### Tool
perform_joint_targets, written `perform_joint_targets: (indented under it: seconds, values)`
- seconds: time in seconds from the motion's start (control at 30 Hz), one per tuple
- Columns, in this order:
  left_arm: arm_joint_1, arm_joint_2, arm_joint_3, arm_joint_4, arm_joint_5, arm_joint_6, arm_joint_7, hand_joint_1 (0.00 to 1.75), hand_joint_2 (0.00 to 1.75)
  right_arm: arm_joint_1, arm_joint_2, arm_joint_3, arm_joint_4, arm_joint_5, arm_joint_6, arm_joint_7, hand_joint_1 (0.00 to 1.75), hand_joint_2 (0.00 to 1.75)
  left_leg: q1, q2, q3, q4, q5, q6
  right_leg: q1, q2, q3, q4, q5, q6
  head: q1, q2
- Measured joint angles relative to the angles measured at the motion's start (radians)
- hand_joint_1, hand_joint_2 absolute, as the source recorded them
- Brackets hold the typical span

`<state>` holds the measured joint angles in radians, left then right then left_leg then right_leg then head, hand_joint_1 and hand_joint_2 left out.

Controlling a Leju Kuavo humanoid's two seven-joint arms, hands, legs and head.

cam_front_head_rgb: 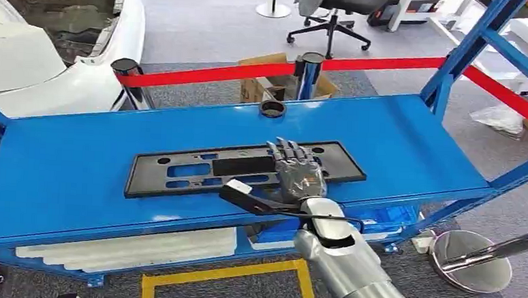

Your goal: Take the parts from the cabinet and place them on the table.

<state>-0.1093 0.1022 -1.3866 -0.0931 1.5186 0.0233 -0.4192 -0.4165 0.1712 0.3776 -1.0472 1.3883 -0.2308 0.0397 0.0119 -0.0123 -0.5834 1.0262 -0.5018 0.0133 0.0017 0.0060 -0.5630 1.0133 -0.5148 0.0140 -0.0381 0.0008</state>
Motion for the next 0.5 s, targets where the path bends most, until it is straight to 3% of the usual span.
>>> perform_joint_targets:
  seconds: [0.5]
  values:
    - [-0.006,0.000,-0.014,0.000,0.001,-0.009,-0.006,0.00,0.00,-0.088,0.040,0.072,0.173,-0.039,0.009,0.002,0.00,1.75,0.000,0.000,0.000,0.000,0.000,0.000,0.000,0.000,0.000,0.000,0.000,0.000,0.000,0.000]
